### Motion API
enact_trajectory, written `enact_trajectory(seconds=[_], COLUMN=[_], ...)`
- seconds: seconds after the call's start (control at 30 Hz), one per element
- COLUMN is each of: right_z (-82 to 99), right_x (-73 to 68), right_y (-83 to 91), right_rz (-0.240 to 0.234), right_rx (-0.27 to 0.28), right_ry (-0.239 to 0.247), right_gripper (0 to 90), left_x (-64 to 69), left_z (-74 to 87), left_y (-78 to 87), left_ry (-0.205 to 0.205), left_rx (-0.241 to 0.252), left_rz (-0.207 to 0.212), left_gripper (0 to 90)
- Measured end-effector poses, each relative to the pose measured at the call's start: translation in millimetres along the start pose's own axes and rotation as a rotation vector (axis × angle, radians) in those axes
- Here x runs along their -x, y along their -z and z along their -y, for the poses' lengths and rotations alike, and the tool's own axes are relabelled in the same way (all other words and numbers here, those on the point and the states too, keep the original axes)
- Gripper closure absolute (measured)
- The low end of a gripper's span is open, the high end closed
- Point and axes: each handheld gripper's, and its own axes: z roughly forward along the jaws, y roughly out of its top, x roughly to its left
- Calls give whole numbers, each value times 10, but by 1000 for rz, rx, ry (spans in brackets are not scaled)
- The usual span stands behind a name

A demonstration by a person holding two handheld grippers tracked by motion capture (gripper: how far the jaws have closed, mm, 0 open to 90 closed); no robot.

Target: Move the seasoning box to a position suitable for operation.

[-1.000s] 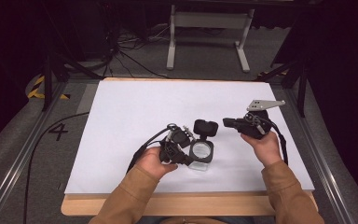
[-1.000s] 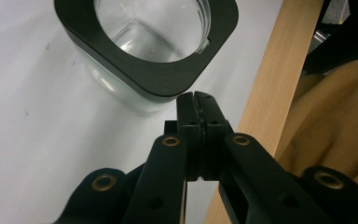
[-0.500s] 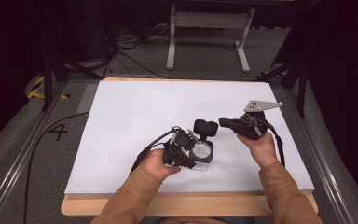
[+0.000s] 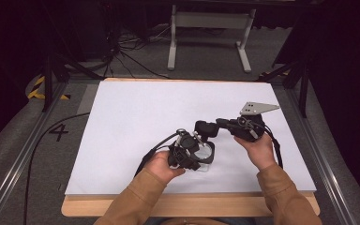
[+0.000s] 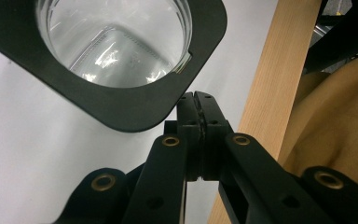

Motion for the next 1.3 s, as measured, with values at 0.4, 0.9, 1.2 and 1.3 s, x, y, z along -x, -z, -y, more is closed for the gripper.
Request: enact_trajectory(seconds=[0.4,0.9,1.2,1.3], right_z=[-15,52,119,115], right_x=[-131,-263,-291,-300], right_y=[-19,-146,-246,-244], right_rz=[-44,-88,-110,-105], right_rx=[-76,-226,-291,-294], right_ry=[50,89,96,103], right_gripper=[893,892,892,889], left_x=[-2,36,48,59], left_z=[-1,-3,-1,1], left_y=[5,60,99,112], left_ry=[7,-11,-21,-12], left_rx=[-2,-9,-8,-8], left_rz=[-2,17,21,20], left_gripper=[898,885,880,880])
